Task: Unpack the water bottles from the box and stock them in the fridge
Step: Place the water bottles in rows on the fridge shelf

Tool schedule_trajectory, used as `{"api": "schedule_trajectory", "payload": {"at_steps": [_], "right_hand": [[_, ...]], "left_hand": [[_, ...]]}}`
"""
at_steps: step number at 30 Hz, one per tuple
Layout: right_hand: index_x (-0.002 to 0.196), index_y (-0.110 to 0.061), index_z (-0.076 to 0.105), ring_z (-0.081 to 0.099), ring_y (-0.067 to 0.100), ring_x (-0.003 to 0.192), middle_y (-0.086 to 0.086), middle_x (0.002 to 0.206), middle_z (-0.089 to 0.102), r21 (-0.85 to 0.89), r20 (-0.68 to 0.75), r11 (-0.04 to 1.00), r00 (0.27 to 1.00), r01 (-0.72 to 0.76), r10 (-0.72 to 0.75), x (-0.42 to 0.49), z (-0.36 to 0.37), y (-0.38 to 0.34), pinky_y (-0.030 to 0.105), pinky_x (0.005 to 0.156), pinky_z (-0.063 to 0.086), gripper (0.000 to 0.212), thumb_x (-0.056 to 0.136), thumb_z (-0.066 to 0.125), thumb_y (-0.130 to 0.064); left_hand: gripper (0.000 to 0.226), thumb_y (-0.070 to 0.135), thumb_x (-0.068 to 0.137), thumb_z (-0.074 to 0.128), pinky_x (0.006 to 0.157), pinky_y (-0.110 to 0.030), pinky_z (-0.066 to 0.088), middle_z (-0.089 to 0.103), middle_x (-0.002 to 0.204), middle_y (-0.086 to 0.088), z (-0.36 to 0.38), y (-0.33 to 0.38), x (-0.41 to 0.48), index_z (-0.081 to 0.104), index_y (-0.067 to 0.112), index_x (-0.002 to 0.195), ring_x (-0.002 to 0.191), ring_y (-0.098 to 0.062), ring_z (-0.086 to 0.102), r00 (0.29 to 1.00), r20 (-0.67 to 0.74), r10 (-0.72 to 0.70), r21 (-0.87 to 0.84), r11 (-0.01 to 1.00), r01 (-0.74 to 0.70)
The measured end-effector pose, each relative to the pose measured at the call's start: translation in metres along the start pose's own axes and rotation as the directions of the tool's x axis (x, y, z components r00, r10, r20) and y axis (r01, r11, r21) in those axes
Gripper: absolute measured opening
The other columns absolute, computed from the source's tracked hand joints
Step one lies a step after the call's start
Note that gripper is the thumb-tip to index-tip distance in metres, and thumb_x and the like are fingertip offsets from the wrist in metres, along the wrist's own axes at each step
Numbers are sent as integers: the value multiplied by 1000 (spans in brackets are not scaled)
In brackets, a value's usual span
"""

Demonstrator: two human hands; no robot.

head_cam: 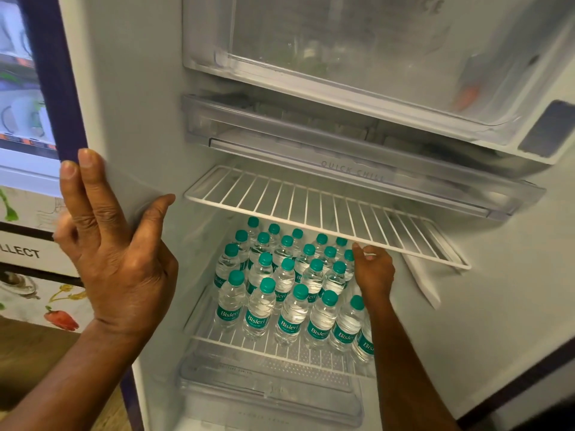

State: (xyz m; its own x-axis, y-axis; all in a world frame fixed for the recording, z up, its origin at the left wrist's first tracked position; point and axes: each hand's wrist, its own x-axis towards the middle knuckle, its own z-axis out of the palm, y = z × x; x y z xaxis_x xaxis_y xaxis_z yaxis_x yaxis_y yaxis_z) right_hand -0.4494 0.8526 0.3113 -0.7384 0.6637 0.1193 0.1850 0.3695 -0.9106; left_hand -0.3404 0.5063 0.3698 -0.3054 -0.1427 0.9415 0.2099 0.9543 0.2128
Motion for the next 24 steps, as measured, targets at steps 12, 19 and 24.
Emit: {"api": "schedule_trajectory", "payload": {"at_steps": [12,19,24], "right_hand": [[111,-19,66,56,7,113,-9,114,60,208,-27,828,849,521,-528,-179,5,-7,30,96,51,23,94,63,-34],[111,-11,66,55,19,117,0,116,59,288,16,725,754,626,-657,-249,7,-10,40,100,46,23,93,66,-25],[114,-7,65,52,24,121,6,120,56,343,115,672,681,656,-723,-316,19,2,47,102,44,25,92,67,-21]], "left_hand": [[37,-6,98,55,115,-53,25,14,167,-31,-27,8,-3,70,10,128,160,-35,3,991,133,1,-20,1000,1],[44,6,97,60,119,-58,27,24,168,-22,-83,-1,-64,61,8,141,158,-36,21,957,289,-6,-89,995,33],[48,11,100,54,122,-52,26,31,167,-17,-137,-30,-132,53,5,147,159,-30,21,910,398,-116,-80,984,160]]}}
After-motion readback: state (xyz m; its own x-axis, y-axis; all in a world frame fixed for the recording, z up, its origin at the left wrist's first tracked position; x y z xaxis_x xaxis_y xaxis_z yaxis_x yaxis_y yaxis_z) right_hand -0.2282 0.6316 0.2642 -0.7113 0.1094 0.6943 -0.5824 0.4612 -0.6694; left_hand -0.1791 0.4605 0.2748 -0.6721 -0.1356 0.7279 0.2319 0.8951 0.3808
